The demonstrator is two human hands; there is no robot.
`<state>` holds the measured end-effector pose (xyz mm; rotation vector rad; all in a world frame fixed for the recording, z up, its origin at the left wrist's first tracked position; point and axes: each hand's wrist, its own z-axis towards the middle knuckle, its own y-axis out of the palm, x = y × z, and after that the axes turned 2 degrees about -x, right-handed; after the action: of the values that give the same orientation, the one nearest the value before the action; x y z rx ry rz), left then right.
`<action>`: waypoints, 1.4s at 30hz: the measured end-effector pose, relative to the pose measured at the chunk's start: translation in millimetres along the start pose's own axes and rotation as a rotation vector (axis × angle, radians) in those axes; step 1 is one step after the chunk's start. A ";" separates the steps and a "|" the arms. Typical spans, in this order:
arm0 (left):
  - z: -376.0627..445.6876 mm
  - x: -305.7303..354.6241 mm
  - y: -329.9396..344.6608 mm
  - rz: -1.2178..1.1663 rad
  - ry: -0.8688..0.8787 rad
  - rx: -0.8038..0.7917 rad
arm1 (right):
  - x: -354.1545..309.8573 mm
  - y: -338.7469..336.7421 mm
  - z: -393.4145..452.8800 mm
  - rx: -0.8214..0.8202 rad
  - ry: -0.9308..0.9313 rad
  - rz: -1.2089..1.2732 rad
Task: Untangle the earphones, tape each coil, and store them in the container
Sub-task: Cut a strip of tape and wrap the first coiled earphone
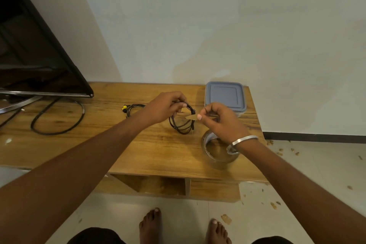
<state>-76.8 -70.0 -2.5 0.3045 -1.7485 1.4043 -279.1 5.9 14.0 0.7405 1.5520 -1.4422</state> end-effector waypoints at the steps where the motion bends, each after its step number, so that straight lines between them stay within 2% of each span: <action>1: -3.2 3.0 -1.7 -0.032 -0.002 -0.015 | -3.6 -1.9 3.2 -0.017 -0.009 -0.019; 5: -17.3 11.9 -10.4 -0.136 -0.014 -0.062 | -16.9 -3.7 11.9 -0.099 0.003 -0.091; 13: -34.8 20.5 -22.2 -0.204 -0.007 -0.089 | -35.9 -0.6 20.6 -0.209 0.076 -0.036; 31: -50.5 23.7 -18.7 -0.272 0.018 -0.083 | -35.4 12.5 22.0 -0.189 0.152 -0.051; 42: -55.3 22.5 -17.1 -0.340 0.013 -0.036 | -31.8 25.7 14.6 -0.062 0.141 -0.072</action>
<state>-54.1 -19.8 26.1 0.5445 -1.6198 1.1264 -239.5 -0.3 30.9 0.7699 1.7394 -1.4120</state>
